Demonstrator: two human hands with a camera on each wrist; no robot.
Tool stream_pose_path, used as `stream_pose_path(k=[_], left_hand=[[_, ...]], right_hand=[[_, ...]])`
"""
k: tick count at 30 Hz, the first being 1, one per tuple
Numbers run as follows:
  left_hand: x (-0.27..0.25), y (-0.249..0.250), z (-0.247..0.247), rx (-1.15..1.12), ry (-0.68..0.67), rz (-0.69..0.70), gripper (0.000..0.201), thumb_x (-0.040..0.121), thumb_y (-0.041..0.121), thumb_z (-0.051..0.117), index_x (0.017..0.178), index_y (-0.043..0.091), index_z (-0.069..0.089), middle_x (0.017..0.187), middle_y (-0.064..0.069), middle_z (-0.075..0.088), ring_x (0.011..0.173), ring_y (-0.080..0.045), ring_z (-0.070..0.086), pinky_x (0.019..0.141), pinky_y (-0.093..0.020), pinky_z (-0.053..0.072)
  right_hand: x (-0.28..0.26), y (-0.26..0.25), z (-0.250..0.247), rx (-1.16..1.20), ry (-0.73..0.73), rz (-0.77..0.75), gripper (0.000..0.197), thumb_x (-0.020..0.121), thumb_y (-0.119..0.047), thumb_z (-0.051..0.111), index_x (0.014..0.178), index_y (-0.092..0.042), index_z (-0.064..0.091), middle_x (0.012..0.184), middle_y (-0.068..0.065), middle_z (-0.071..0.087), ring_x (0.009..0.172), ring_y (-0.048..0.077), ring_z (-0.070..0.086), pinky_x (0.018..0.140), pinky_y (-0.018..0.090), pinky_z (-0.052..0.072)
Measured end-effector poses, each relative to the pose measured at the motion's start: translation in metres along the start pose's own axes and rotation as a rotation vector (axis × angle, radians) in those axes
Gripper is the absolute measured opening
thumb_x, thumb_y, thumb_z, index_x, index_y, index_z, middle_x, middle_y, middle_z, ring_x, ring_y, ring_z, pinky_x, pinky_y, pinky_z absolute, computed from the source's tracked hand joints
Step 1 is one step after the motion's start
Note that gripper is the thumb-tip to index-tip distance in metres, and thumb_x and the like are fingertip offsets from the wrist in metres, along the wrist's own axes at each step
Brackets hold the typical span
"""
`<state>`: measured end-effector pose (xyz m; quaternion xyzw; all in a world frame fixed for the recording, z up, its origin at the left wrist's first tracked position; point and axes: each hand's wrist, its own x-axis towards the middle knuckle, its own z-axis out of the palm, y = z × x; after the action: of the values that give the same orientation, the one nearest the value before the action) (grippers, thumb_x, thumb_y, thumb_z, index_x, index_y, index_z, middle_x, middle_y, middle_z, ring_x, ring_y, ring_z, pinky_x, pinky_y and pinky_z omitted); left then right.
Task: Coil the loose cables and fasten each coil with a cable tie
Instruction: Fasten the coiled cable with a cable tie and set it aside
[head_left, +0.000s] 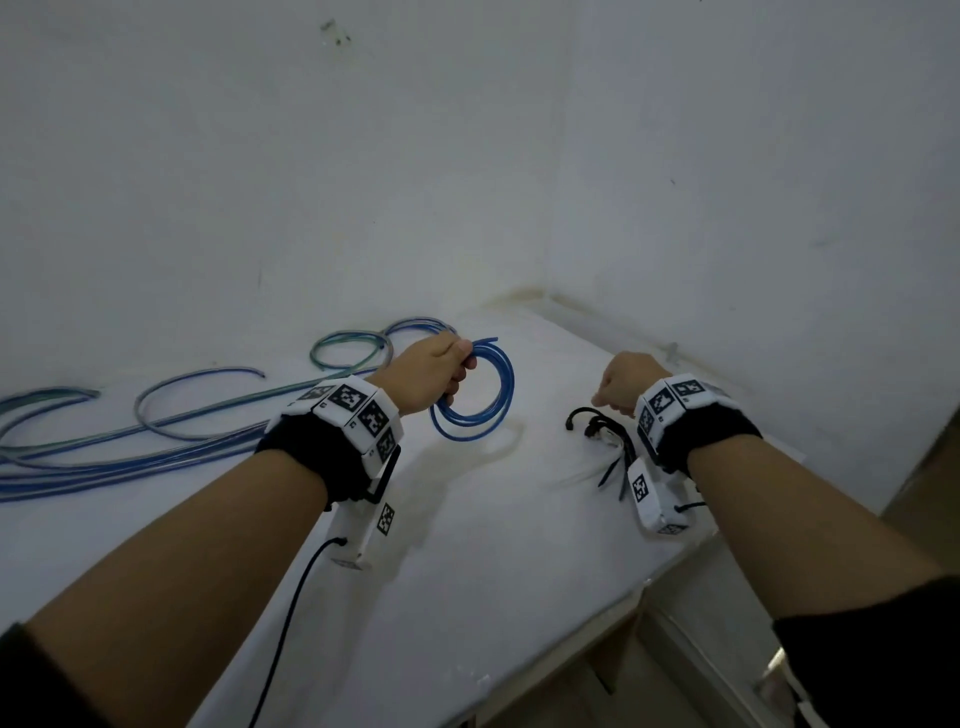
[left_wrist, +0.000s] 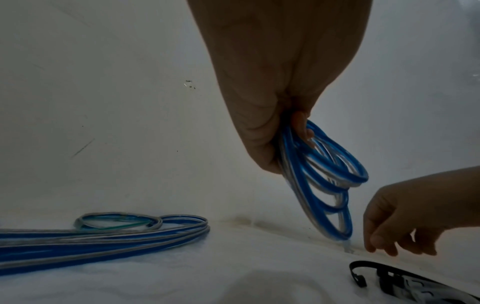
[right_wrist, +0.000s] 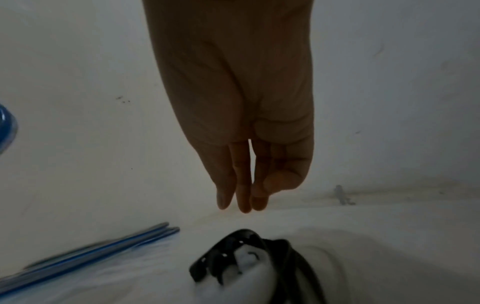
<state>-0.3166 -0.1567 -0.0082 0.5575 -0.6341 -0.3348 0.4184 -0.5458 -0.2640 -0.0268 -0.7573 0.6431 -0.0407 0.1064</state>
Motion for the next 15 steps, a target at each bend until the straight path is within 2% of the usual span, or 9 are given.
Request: stream_pose_path(k=[2,4,7,10,11,13,15], left_hand=[[0.003,-0.001,0.003,-0.003,0.002,-0.006,0.033,0.102,0.020,0.028,0.075,0.011,0.046,0.063,0.000,0.035,0.053,-0.012,0.033,0.056,-0.027,0.037],[0.005,-0.002,0.004,-0.003,0.005,-0.012,0.033,0.102,0.021,0.029,0.076,0.011,0.047,0.063,0.001,0.035,0.053,-0.012,0.033,0.055,-0.026,0.038],[0.007,-0.004,0.004,0.005,0.005,-0.014,0.033,0.102,0.021,0.029,0.076,0.011,0.047,0.063,0.001,0.036,0.053,-0.012,0.034,0.055,-0.026,0.037],[0.008,-0.005,0.002,0.015,-0.003,-0.008,0.033,0.102,0.021,0.029,0.075,0.012,0.046,0.062,0.001,0.035,0.052,-0.013,0.033,0.055,-0.025,0.036],[0.008,-0.004,0.001,0.017,-0.003,-0.006,0.033,0.102,0.021,0.029,0.075,0.012,0.046,0.062,0.001,0.035,0.052,-0.012,0.033,0.055,-0.025,0.036],[0.008,-0.004,-0.001,0.023,0.001,-0.004,0.033,0.102,0.021,0.029,0.075,0.012,0.046,0.062,0.001,0.035,0.052,-0.012,0.033,0.055,-0.025,0.036],[0.007,-0.005,-0.002,0.018,0.006,-0.005,0.033,0.102,0.020,0.029,0.074,0.012,0.046,0.063,0.001,0.034,0.053,-0.013,0.032,0.054,-0.024,0.036]], right_hand=[[0.005,0.006,0.008,-0.007,-0.011,0.016,0.026,0.085,-0.027,0.066,0.080,-0.001,0.062,0.080,0.013,0.061,0.071,0.025,0.055,0.064,0.028,0.047],[0.007,0.008,0.014,-0.005,-0.015,0.029,0.027,0.085,-0.028,0.066,0.076,-0.003,0.061,0.077,0.012,0.061,0.068,0.024,0.055,0.058,0.025,0.043],[0.013,0.010,0.020,-0.040,-0.031,0.016,0.029,0.082,-0.028,0.069,0.087,0.001,0.069,0.085,0.010,0.067,0.074,0.024,0.060,0.065,0.027,0.048],[0.025,0.018,0.029,-0.136,-0.031,-0.001,0.040,0.078,-0.026,0.073,0.112,-0.007,0.066,0.118,0.009,0.065,0.101,0.024,0.063,0.084,0.031,0.052],[0.026,0.018,0.029,-0.125,-0.025,0.006,0.038,0.079,-0.022,0.070,0.113,-0.006,0.066,0.119,0.010,0.064,0.101,0.025,0.063,0.084,0.031,0.052],[0.019,0.010,0.023,-0.066,-0.014,0.008,0.024,0.085,-0.013,0.060,0.103,0.001,0.069,0.106,0.016,0.069,0.086,0.027,0.063,0.078,0.032,0.052],[0.013,0.003,0.015,0.001,0.043,-0.005,0.024,0.088,-0.010,0.054,0.098,0.005,0.069,0.100,0.019,0.070,0.078,0.026,0.059,0.079,0.034,0.052]])
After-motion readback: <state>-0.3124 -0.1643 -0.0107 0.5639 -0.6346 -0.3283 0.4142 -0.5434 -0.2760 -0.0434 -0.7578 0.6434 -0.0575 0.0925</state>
